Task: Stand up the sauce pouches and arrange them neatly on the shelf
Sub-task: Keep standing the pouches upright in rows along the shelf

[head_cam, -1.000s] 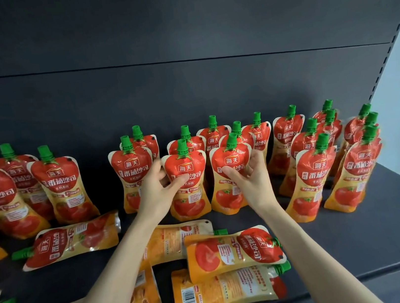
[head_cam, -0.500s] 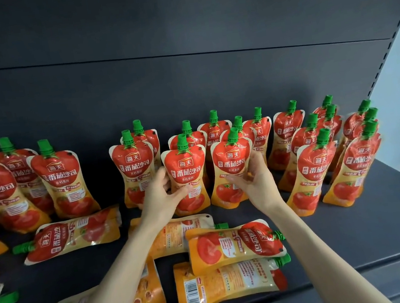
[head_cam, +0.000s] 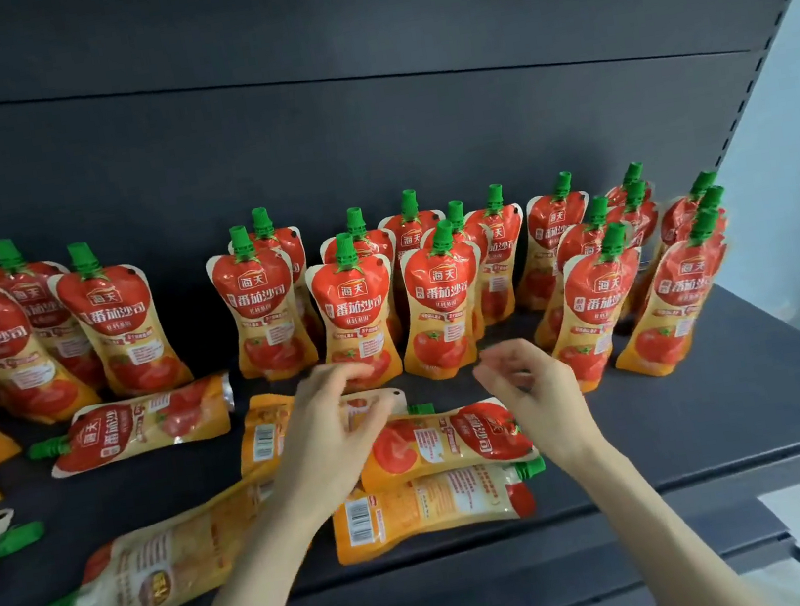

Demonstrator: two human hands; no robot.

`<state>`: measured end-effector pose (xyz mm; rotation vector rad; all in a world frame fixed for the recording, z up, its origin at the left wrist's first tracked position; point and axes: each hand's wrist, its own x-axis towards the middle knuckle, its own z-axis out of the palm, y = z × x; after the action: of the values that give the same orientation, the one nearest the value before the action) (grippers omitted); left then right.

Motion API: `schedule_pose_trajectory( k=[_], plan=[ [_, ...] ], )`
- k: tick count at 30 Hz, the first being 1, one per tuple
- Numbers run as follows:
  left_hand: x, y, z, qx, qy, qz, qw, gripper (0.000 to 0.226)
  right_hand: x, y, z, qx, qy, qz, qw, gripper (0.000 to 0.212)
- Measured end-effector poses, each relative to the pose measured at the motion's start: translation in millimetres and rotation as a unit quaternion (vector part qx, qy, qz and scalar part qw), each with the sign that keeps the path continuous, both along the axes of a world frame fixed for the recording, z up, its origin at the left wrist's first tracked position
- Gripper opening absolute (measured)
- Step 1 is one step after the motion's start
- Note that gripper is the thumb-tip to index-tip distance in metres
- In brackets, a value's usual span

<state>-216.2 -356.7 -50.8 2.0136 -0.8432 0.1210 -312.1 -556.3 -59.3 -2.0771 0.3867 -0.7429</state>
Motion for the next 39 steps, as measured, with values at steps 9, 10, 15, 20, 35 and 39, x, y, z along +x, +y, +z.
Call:
schedule_pose_trajectory(
  k=[9,10,15,20,35,39],
  plan=[
    [-60.1,-6.4,-21.3,0.286,-0.122,0.049,0.949,0.099,-54.0,-14.4,-31.5,-0.131,0.153,0.132,0.971,0.049],
    [-63.5,-6.8,-23.3,0.301,-0.114,0.054,0.945,0.099,-56.1,-16.2,-30.9,-0.132,0.15,0.136,0.97,0.05],
    [-76.5,-11.2,-21.3,0.344,-0.138,0.101,0.923,0.092,-66.0,-20.2,-26.7,-0.095,0.133,0.15,0.975,0.045],
    [-83.3,-14.3,-18.5,0.308,-0.135,0.126,0.933,0.074,-70.4,-20.3,-33.2,-0.109,0.115,0.132,0.979,0.049],
    [-96.7,-10.3,-25.5,0.219,-0.132,0.207,0.944,0.051,-67.6,-1.7,-35.8,-0.18,0.22,-0.019,0.959,0.075],
    [-108.5,-16.0,-33.2,0.176,-0.136,0.224,0.949,0.058,-66.0,-2.7,-26.9,-0.122,0.233,0.012,0.965,0.053]
  ],
)
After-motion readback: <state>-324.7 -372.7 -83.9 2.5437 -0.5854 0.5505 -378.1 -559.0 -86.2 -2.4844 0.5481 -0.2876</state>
